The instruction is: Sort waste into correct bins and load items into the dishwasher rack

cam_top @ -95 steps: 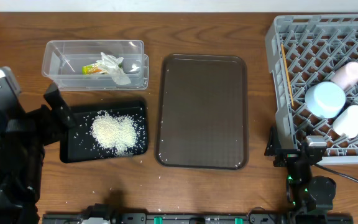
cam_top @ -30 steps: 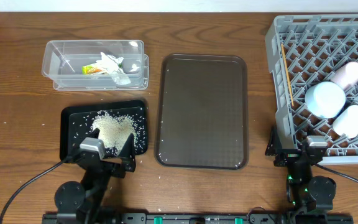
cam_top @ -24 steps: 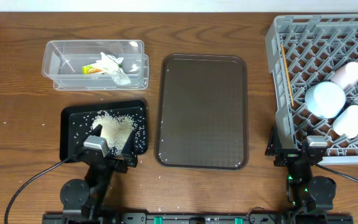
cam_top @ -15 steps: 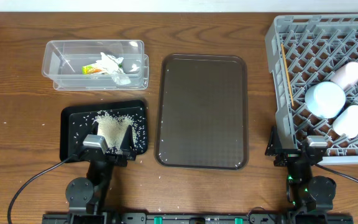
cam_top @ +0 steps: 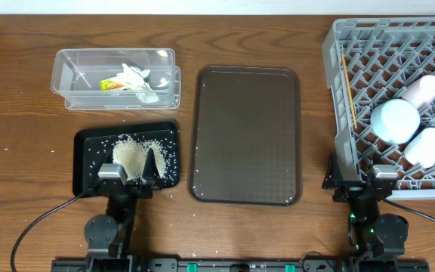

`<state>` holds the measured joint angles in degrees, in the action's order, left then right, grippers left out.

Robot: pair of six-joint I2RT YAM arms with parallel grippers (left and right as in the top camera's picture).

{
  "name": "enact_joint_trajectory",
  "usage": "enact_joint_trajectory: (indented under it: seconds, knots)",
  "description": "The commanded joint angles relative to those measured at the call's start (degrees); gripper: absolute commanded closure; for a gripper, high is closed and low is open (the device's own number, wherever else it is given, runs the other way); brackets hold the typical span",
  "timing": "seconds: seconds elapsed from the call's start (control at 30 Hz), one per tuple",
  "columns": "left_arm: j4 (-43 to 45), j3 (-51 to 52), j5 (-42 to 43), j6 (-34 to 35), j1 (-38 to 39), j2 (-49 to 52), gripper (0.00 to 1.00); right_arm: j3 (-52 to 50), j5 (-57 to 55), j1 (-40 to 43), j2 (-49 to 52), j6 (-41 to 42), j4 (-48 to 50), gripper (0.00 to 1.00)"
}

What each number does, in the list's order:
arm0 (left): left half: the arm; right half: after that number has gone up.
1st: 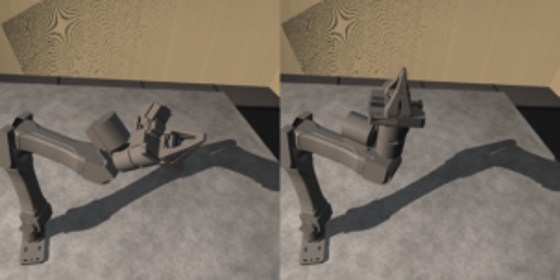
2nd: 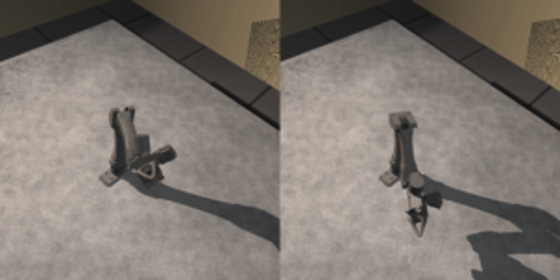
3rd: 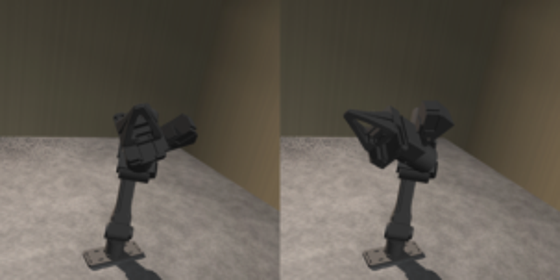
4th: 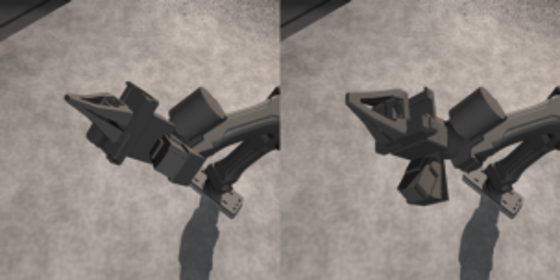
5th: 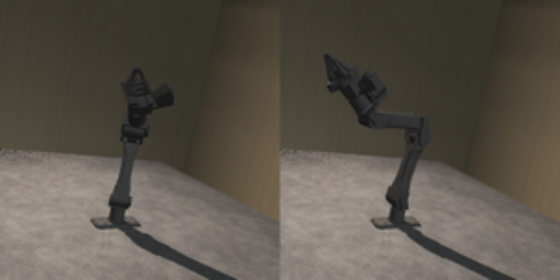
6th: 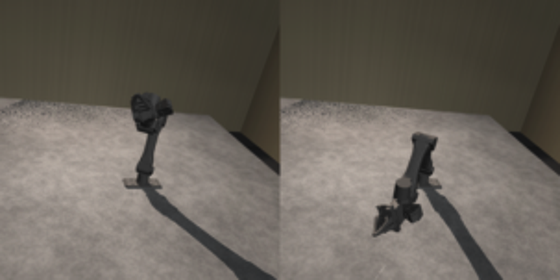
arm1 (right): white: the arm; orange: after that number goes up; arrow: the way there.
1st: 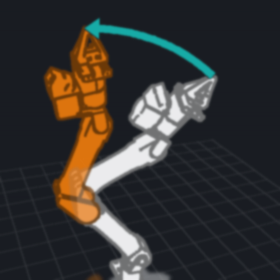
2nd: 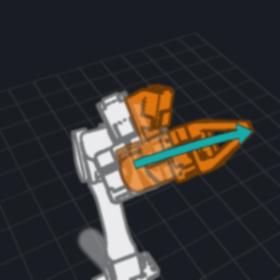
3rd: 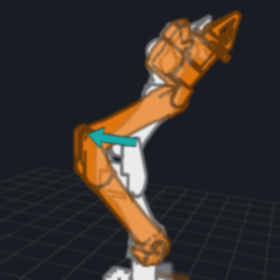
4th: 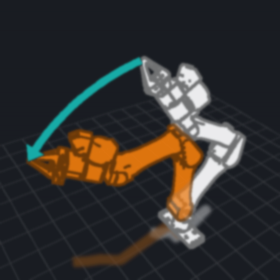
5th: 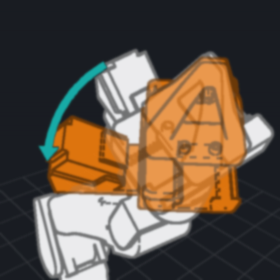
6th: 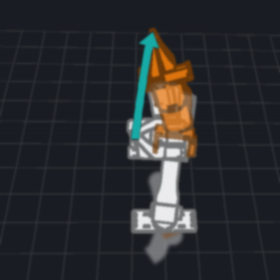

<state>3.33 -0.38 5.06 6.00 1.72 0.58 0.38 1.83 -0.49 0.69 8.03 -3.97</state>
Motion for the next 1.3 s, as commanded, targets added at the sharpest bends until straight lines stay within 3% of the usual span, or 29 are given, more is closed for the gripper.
enact_joint_trajectory:
  seconds: [0.0, 0.07, 1.27]
  knots:
    - [-3.63, 0.15, -2.82, 3.91, 0.22, -0.48, 0.04, -0.07, -0.26, 0.48, -0.37, -0.85, -0.22, 0.01]
    - [-7.28, 0.15, -4.55, 7.15, 0.22, -0.48, 0.04, -0.07, -0.26, 0.48, -0.37, -0.85, -0.22, 0.01]
    - [-7.41, 0.15, -5.73, 5.22, -0.04, -0.35, 0.04, -0.07, -0.26, 0.48, -0.37, -0.85, -0.22, 0.01]
